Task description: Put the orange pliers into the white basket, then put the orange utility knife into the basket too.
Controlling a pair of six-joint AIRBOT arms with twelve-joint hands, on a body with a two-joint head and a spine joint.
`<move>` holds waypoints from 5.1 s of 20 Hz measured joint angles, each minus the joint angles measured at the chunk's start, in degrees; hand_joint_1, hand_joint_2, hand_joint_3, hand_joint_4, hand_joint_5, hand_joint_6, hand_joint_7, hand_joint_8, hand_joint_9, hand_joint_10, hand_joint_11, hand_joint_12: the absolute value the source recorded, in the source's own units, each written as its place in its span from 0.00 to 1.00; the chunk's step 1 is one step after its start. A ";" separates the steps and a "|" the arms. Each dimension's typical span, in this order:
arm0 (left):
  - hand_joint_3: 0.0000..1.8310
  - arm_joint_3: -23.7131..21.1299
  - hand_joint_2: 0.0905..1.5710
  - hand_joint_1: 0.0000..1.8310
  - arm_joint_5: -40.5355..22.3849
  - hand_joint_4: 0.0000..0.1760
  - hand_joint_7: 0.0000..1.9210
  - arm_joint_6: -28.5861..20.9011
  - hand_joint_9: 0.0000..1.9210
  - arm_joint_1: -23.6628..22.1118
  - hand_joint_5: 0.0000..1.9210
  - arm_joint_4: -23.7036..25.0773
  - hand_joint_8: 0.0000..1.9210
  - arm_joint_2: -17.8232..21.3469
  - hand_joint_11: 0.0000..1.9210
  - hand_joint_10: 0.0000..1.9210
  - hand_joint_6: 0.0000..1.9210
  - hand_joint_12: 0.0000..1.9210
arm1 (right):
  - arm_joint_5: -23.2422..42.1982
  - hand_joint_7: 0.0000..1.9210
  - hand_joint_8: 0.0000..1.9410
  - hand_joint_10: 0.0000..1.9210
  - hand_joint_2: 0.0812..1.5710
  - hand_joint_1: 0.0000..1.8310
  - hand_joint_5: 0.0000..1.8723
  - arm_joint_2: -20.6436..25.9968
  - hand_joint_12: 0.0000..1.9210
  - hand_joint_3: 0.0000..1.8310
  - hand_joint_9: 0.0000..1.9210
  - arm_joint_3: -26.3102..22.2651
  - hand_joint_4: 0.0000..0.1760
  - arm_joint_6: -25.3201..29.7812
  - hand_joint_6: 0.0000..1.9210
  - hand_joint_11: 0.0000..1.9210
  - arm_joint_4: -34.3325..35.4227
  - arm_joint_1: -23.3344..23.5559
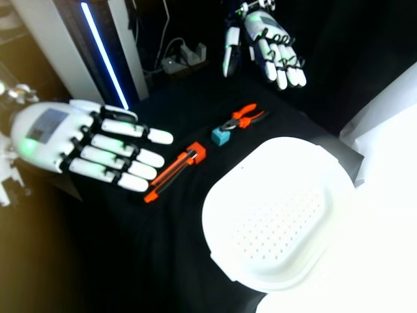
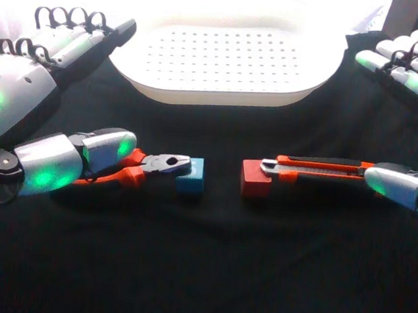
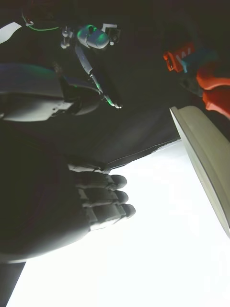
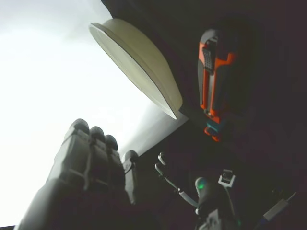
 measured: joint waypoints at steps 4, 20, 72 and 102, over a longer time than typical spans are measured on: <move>0.00 -0.24 0.79 0.21 -0.09 0.19 0.00 0.02 0.00 0.52 0.00 -0.17 0.00 -0.07 0.03 0.00 0.00 0.01 | 0.09 0.00 0.00 0.00 0.81 0.18 0.00 -0.02 0.00 0.01 0.00 0.00 0.12 0.00 0.00 0.00 0.33 0.00; 0.00 6.47 0.79 0.41 11.65 0.00 0.17 -0.87 0.00 -0.72 0.15 -8.15 0.02 -9.81 0.00 0.41 0.03 0.75 | 0.02 0.00 0.00 0.00 0.81 0.18 0.00 -0.74 0.00 0.00 0.00 0.13 0.20 0.00 0.00 0.00 1.86 0.00; 0.00 13.18 0.75 0.85 19.26 0.06 0.64 5.11 0.73 -22.71 0.52 0.09 1.00 -8.09 0.78 1.00 1.00 1.00 | 0.07 0.00 0.00 0.00 0.83 0.16 0.00 -0.76 0.00 0.00 0.00 0.13 0.03 0.37 0.00 0.00 1.99 -0.24; 0.01 21.51 0.78 0.00 33.77 0.94 0.00 1.18 0.00 -24.85 0.00 -4.09 0.00 -14.25 0.00 0.00 0.00 0.00 | -7.13 0.00 0.00 0.00 0.79 0.29 0.00 -5.70 0.00 0.00 0.00 3.78 0.01 2.38 0.00 0.00 -0.26 -0.76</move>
